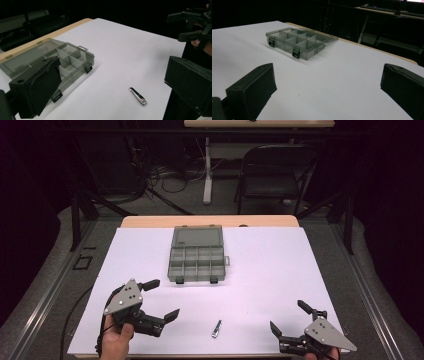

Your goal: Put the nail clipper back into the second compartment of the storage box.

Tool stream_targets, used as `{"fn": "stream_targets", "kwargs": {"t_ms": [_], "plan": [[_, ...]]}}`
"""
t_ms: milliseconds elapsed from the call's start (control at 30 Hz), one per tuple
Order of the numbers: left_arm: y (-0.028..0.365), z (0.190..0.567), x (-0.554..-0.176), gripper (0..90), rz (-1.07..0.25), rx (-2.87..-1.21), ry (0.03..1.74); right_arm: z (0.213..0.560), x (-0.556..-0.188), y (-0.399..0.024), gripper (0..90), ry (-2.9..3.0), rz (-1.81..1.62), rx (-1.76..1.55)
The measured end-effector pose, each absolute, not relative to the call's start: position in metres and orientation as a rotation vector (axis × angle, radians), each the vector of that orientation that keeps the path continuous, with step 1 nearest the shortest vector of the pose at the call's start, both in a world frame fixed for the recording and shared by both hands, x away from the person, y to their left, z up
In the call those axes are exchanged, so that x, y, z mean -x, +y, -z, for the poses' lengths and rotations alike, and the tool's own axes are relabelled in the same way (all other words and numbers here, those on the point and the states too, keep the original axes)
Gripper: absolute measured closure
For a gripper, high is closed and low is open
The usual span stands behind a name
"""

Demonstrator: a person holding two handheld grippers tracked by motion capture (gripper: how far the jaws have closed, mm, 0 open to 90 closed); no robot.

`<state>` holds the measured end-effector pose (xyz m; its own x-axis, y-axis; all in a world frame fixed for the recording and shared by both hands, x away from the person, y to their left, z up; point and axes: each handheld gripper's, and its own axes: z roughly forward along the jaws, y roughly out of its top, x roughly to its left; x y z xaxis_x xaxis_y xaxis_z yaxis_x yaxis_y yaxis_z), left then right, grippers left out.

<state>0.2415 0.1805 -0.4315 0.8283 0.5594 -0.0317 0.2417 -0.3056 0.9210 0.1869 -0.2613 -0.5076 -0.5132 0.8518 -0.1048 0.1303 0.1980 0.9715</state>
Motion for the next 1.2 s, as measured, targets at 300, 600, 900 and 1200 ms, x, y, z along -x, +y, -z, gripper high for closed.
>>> {"fn": "stream_targets", "kwargs": {"t_ms": [300,600,900,1200], "plan": [[0.166,0.431,-0.250,0.6,-0.265,-1.961,0.635,0.509,-0.188,-0.261,0.0,1.805,-1.360,-0.925],[0.152,0.436,-0.262,0.6,-0.178,-2.042,0.697,0.510,-0.188,-0.263,0.0,1.805,-1.361,-0.934],[0.135,0.445,-0.269,0.6,-0.118,-2.124,0.739,0.510,-0.189,-0.263,0.0,1.817,-1.362,-0.934],[0.118,0.458,-0.274,0.6,-0.044,-2.170,0.767,0.511,-0.190,-0.263,0.0,1.823,-1.360,-0.935]]}}
